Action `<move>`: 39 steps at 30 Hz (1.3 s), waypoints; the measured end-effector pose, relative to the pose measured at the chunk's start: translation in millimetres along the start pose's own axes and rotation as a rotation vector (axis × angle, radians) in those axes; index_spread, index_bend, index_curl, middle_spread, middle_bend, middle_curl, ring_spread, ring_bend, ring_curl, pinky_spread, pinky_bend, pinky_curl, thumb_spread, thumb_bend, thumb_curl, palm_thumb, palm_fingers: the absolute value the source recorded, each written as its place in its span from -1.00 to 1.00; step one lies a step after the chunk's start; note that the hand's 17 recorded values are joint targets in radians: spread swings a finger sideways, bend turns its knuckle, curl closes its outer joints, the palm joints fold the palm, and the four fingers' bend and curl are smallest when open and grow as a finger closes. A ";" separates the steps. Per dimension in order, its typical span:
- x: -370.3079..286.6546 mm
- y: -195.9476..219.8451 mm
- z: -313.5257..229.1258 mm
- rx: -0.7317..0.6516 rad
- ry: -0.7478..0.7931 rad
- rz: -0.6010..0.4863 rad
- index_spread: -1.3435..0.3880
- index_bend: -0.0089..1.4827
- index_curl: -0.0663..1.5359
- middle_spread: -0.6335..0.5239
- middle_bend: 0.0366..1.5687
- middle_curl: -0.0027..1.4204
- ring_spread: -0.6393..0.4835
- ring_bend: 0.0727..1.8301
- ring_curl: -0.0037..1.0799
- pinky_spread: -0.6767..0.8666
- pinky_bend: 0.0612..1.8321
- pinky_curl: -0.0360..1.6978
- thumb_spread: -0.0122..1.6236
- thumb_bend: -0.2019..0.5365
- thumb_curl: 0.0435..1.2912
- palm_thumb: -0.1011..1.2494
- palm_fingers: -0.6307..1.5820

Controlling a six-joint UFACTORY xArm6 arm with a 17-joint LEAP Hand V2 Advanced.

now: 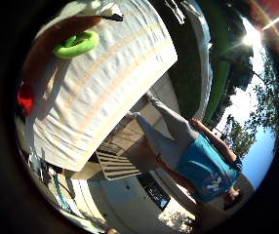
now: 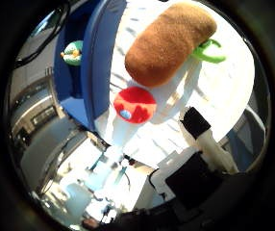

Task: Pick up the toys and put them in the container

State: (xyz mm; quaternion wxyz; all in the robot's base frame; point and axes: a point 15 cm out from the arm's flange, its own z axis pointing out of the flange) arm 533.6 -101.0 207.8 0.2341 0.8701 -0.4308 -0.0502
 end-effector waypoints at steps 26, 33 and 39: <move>-22.0 -74.4 0.8 0.209 -0.059 -0.017 0.11 -0.85 -0.69 -0.21 -0.21 -0.28 0.30 0.03 -0.02 0.30 -0.56 -0.73 0.29 -0.51 -0.40 0.45 0.35; -17.1 -51.2 -43.2 0.292 -0.070 0.008 -0.09 -0.70 -0.75 -0.33 0.09 -0.03 0.12 0.24 0.27 0.30 0.15 -0.49 0.29 -0.52 -0.38 0.46 0.66; -32.3 -9.5 -67.2 0.244 -0.110 0.036 -0.31 -0.48 -0.78 -0.37 0.31 0.19 0.02 0.34 0.41 0.20 0.48 -0.29 0.40 -0.47 -0.31 0.56 0.56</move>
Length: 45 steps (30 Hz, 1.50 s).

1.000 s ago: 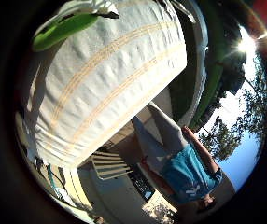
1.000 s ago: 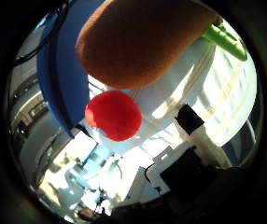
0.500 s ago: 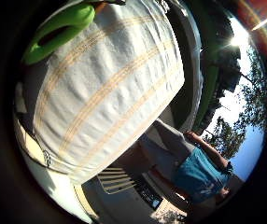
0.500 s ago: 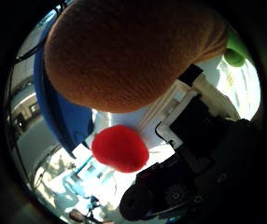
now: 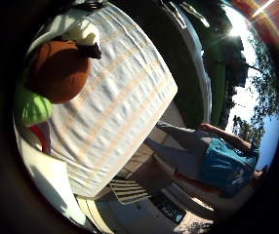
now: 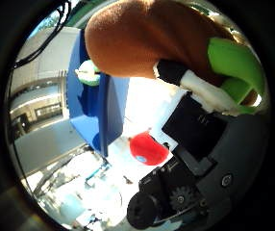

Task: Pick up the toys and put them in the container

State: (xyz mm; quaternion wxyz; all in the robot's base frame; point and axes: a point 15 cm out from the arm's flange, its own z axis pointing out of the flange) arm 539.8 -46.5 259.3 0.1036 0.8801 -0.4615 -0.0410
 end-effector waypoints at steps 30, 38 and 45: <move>-237.4 -81.7 -137.9 0.276 0.037 0.190 -0.72 0.11 -0.81 -0.39 0.46 0.57 -0.10 0.50 0.62 0.07 0.68 -0.04 0.53 -0.52 -0.24 0.54 0.37; -224.4 -124.9 -98.9 0.286 0.028 0.269 -0.48 0.30 -0.72 -0.31 0.27 0.47 0.07 0.37 0.45 0.16 0.49 -0.07 0.53 -0.55 -0.31 0.29 0.32; -223.3 -125.8 -72.7 0.218 0.025 0.269 0.14 0.00 -0.69 0.11 -0.55 -0.01 0.58 -0.26 -0.02 0.42 0.16 -0.23 0.46 -0.57 -0.38 0.12 -0.65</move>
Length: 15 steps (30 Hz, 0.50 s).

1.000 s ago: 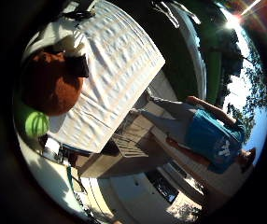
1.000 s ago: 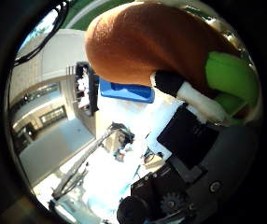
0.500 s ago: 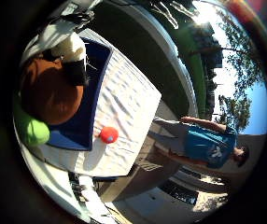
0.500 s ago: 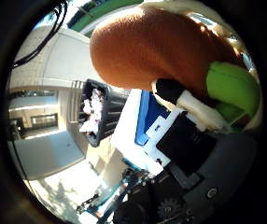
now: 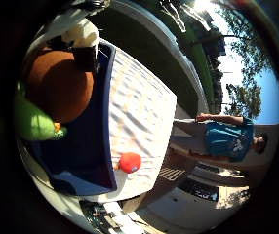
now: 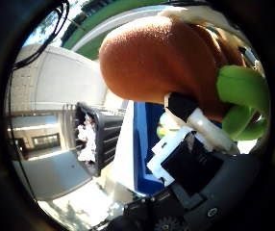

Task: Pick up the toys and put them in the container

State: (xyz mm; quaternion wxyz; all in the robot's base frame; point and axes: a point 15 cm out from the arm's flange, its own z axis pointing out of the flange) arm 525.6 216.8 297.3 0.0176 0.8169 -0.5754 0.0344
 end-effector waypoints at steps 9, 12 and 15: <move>7.7 1.9 -28.1 0.049 -0.005 -0.034 0.08 -0.59 -0.74 0.45 -0.90 -0.41 0.78 -0.50 -0.33 0.56 0.00 -0.41 0.39 -0.54 -0.47 0.04 -0.54; 20.6 10.4 -60.5 0.092 -0.006 -0.020 0.08 -0.62 -0.72 0.48 -0.89 -0.47 0.79 -0.54 -0.36 0.57 -0.07 -0.45 0.39 -0.53 -0.49 0.04 -0.53; 37.6 38.5 -94.3 0.087 -0.003 -0.012 0.09 -0.67 -0.69 0.47 -0.87 -0.52 0.78 -0.59 -0.39 0.56 -0.18 -0.51 0.38 -0.53 -0.51 0.04 -0.52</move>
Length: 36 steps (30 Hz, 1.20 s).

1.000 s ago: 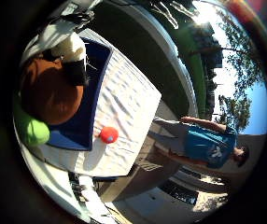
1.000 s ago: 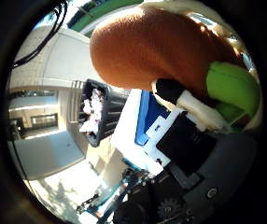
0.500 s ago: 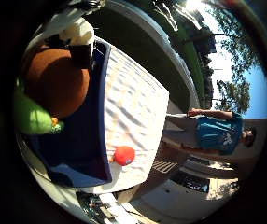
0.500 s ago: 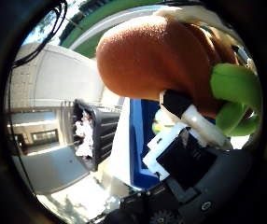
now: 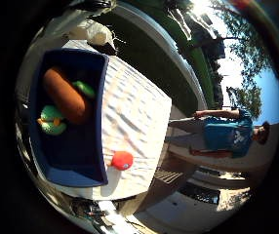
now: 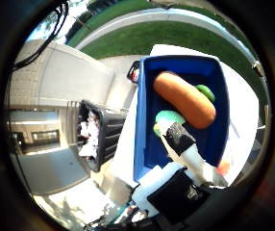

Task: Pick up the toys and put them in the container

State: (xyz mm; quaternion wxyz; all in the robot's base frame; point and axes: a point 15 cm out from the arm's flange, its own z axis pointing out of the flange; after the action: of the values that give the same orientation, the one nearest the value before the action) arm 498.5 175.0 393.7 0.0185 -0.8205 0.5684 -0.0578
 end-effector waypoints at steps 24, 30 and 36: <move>176.2 208.6 108.6 -0.287 -0.052 0.129 0.39 -0.76 -0.61 0.43 -0.82 -0.57 0.70 -0.64 -0.41 0.50 -0.35 -0.64 0.44 -0.51 -0.52 0.15 -0.39; 174.9 218.3 173.6 -0.329 -0.076 0.123 0.40 -0.76 -0.60 0.41 -0.82 -0.56 0.70 -0.65 -0.41 0.50 -0.36 -0.64 0.43 -0.51 -0.51 0.17 -0.37; 162.6 205.4 231.8 -0.396 -0.099 0.098 0.43 -0.75 -0.59 0.37 -0.81 -0.55 0.69 -0.64 -0.41 0.49 -0.39 -0.66 0.43 -0.51 -0.51 0.18 -0.33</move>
State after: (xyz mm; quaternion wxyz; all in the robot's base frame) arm 390.7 -57.8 155.9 -0.1124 -0.7813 0.6063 0.0966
